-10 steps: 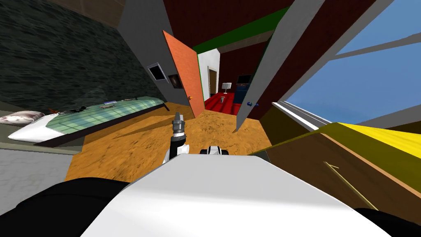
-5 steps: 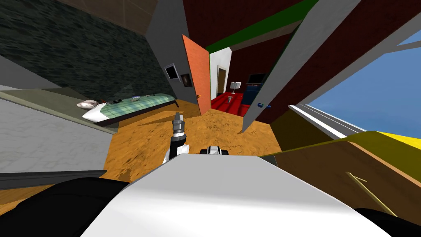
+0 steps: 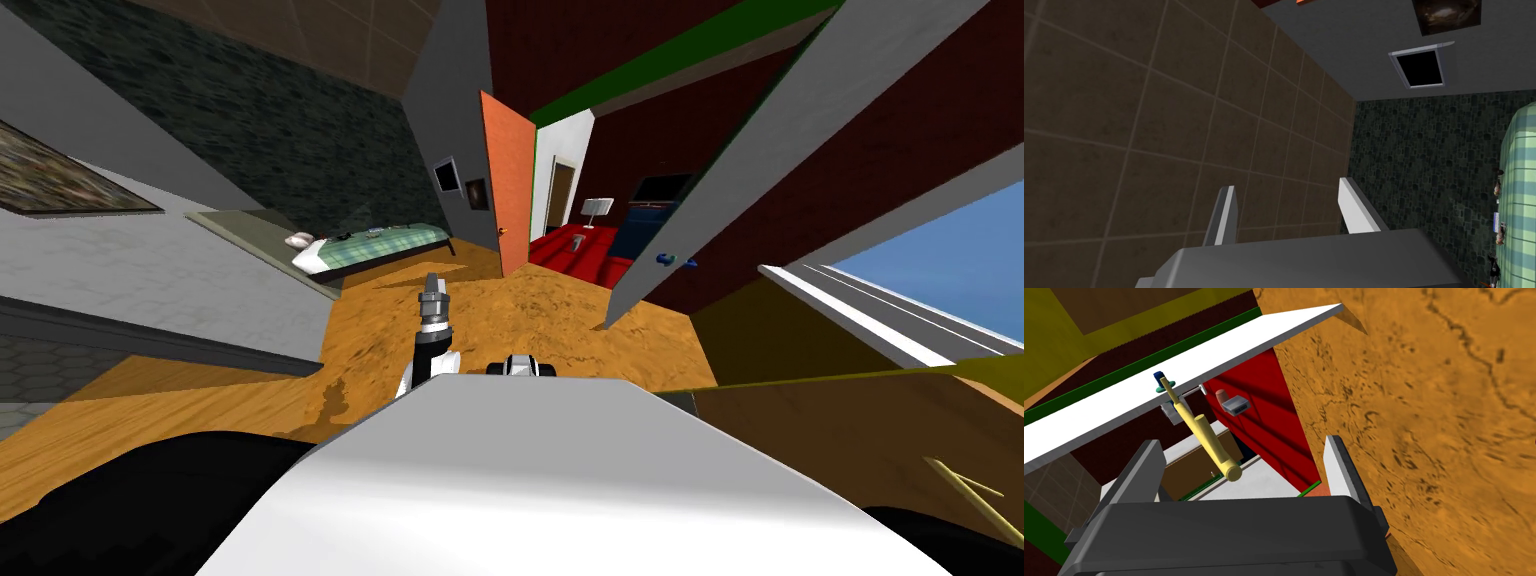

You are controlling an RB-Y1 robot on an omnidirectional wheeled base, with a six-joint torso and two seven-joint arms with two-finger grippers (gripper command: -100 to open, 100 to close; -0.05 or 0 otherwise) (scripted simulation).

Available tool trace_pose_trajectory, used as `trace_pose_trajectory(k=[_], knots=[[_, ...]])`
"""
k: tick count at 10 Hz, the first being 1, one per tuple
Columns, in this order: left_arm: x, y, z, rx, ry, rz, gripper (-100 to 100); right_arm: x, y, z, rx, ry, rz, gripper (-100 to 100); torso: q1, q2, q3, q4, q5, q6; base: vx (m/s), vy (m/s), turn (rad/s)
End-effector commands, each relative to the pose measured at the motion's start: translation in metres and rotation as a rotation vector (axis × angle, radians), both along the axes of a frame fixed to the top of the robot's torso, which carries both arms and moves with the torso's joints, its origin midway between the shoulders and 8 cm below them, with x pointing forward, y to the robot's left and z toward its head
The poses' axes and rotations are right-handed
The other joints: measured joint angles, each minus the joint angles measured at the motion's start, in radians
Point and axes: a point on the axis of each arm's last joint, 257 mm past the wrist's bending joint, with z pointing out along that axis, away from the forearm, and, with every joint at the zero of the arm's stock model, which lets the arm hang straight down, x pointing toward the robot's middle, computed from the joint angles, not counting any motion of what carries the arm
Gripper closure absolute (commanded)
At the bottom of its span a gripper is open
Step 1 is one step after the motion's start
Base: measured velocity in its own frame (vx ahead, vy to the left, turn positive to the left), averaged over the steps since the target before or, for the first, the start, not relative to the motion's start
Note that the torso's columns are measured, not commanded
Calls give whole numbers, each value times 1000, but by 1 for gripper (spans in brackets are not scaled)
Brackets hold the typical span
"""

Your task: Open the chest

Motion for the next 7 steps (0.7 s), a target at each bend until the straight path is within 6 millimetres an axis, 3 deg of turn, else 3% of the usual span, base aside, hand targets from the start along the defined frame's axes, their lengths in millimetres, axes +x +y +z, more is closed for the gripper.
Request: trace_pose_trajectory(k=[1, 2, 4, 5, 7], knots=[[0, 0, 0, 0, 0, 0, 0, -15, -13, 0, -10, 0, -73, -100, 4, 1, 0, 0, 1, -2, -79, 56, 173], [0, 0, 0, 0, 0, 0, 0, -24, -21, 0, -12, -3, -122, -100, 6, 0, -1, 0, 3, -1, -86, 84, 289], [0, 0, 0, 0, 0, 0, 0, -22, -20, 1, -13, -3, -115, -100, 6, -1, -1, 0, 3, -2, -54, 49, 122], [0, 0, 0, 0, 0, 0, 0, -15, -13, 0, -10, 0, -73, 100, 4, -3, -3, -1, 2, -2, 57, -55, -319], [0, 0, 0, 0, 0, 0, 0, -4, -5, 0, -5, 3, -19, 100, 1, -1, -2, -1, 0, 3, 105, -81, -334]])
